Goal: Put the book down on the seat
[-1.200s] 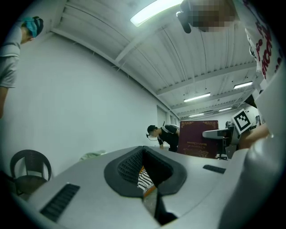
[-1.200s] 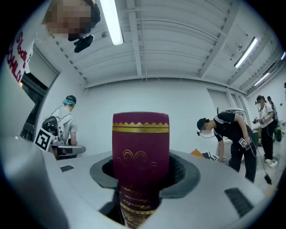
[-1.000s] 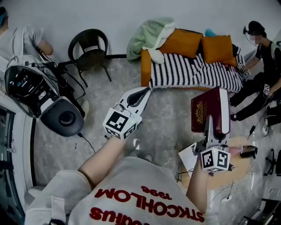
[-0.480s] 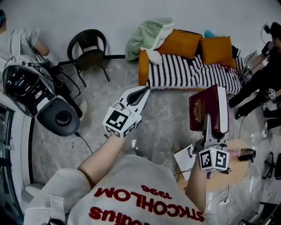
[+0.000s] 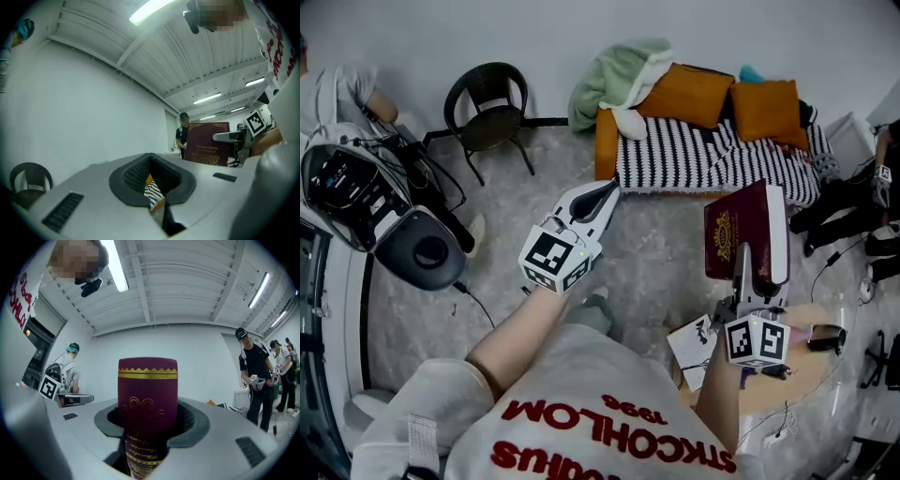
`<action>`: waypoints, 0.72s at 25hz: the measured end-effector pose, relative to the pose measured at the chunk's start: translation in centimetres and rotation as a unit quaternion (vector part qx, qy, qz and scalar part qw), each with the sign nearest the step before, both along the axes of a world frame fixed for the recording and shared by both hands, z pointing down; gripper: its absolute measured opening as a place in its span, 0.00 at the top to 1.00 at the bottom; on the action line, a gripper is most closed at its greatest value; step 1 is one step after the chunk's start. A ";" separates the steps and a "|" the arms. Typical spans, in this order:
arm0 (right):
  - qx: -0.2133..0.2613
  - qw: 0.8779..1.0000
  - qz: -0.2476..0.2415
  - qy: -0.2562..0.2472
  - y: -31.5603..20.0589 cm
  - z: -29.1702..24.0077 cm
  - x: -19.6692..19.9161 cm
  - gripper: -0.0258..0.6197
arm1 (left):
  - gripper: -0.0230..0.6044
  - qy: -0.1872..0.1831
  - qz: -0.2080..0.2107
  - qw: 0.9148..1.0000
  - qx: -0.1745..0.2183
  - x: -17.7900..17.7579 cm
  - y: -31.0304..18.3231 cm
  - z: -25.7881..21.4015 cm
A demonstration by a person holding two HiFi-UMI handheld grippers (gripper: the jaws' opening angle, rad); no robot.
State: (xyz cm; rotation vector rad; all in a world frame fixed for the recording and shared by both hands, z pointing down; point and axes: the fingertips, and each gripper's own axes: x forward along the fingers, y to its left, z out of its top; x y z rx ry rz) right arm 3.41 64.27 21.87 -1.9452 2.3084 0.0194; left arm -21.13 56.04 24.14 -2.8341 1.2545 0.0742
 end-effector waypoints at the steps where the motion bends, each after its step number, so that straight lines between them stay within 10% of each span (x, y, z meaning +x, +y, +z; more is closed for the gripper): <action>1: 0.000 1.000 0.000 0.001 -0.5 0.0 0.2 0.59 | 0.94 0.001 -0.001 1.000 0.000 0.2 -0.7 0.1; 18: 0.004 1.000 0.028 0.012 -14.6 1.3 1.5 0.59 | 0.94 0.020 0.026 0.999 0.003 2.7 -17.0 1.8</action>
